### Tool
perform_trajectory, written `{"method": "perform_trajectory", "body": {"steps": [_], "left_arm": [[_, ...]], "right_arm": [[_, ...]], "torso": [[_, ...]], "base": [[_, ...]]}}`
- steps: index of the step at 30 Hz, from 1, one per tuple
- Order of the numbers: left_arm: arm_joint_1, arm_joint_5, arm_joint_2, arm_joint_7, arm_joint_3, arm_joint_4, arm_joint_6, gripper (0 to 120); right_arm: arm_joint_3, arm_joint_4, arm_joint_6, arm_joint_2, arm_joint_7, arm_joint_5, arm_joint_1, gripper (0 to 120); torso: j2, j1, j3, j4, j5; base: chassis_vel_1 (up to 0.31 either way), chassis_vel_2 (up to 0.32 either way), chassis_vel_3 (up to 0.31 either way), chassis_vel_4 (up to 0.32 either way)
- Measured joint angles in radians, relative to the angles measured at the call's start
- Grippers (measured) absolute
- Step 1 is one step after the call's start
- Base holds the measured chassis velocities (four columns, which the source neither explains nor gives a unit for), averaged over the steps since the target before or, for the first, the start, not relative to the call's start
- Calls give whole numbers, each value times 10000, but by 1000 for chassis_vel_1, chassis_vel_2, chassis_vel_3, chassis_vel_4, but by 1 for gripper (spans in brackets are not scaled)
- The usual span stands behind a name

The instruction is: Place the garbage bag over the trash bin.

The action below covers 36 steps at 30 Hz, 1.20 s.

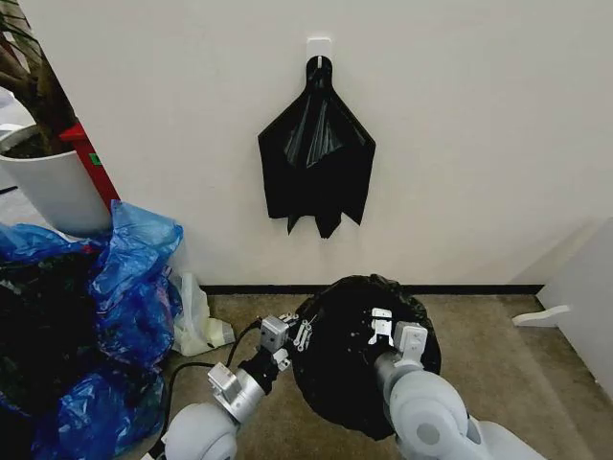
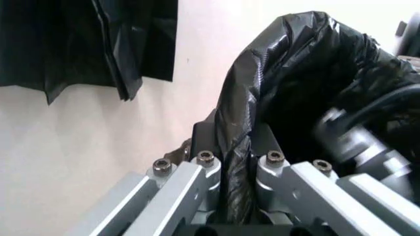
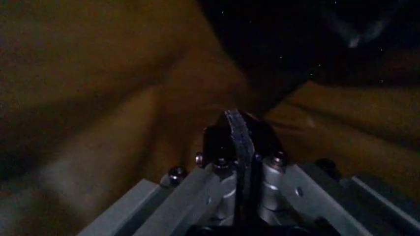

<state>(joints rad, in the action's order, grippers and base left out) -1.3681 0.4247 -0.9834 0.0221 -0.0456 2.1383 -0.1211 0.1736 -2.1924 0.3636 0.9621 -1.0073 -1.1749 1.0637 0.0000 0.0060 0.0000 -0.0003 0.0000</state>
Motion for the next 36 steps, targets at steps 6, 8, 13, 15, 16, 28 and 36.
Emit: {"method": "perform_trajectory", "body": {"steps": [6,8,13,15,16,28,36], "left_arm": [[-203,19,114,94,-185,280,-99,4],[-290,16,140,131,-242,363,-138,4],[-567,-1,148,248,-299,736,-144,4],[-768,-26,172,319,-325,936,-145,4],[-826,-27,196,344,-336,1021,-145,4],[-932,33,319,482,-313,1095,-226,4],[-495,123,303,197,-243,388,-196,4]], "right_arm": [[0,590,74,25,-12,97,-110,0],[-1,770,83,24,-14,128,-158,0],[9,1090,94,82,-29,163,-288,0],[20,1252,88,162,-38,222,-327,0],[16,1286,85,183,-39,240,-326,0],[-189,1168,-8,234,6,495,-23,0],[-96,225,-7,-23,190,574,100,0]], "torso": [[0,0,0,0,0],[0,0,0,0,1],[0,0,0,0,0],[0,0,0,0,0],[0,0,0,0,1],[0,0,0,-1,1],[0,0,0,-2,-2]], "base": [[0,0,0,0],[0,0,0,0],[0,0,0,0],[0,0,0,0],[0,0,0,0],[0,0,0,0],[0,0,0,0]]}}
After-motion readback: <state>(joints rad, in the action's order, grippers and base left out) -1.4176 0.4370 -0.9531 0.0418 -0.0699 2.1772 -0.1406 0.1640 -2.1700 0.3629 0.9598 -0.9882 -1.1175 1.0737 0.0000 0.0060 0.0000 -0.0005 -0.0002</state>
